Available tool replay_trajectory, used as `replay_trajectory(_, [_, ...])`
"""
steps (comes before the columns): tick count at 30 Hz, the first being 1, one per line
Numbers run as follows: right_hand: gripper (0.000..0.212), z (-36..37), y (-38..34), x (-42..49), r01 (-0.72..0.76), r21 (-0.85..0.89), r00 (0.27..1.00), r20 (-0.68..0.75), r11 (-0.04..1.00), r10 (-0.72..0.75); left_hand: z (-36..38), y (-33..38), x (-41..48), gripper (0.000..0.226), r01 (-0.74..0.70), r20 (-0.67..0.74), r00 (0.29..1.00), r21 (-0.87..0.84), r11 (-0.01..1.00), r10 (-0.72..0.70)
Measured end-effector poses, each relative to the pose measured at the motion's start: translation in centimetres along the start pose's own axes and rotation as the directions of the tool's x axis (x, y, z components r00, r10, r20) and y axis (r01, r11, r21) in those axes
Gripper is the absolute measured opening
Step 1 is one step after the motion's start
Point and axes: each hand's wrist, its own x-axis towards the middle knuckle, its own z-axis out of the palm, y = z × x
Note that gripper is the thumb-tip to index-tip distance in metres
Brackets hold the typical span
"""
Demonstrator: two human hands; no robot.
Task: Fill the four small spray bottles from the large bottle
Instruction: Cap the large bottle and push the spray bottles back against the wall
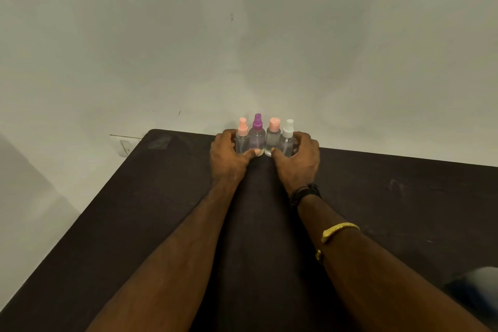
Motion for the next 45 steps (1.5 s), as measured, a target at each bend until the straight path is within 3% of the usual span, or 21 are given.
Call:
replay_trajectory(8, [0.053,0.0,0.3,0.4,-0.074,0.036,0.994,-0.08,0.997,0.077,0.2,0.0,0.3,0.052,0.017,-0.034,0.999,0.041,0.999,-0.015])
replay_trajectory(13, [0.05,0.2,0.6,0.7,-0.108,0.033,0.988,-0.107,0.994,0.11,0.5,-0.1,0.5,0.058,0.042,-0.077,0.996,-0.016,0.999,-0.043])
replay_trajectory(31, [0.044,0.5,0.3,0.8,-0.149,-0.039,0.987,-0.067,0.988,0.146,1.2,0.3,0.9,0.045,0.195,-0.089,0.977,-0.012,0.981,-0.195])
replay_trajectory(45, [0.083,-2.0,-0.6,-2.0,-0.126,0.014,0.988,0.089,0.992,0.124,-0.4,3.3,-4.0,0.084,0.304,-0.012,0.952,-0.06,0.951,-0.305])
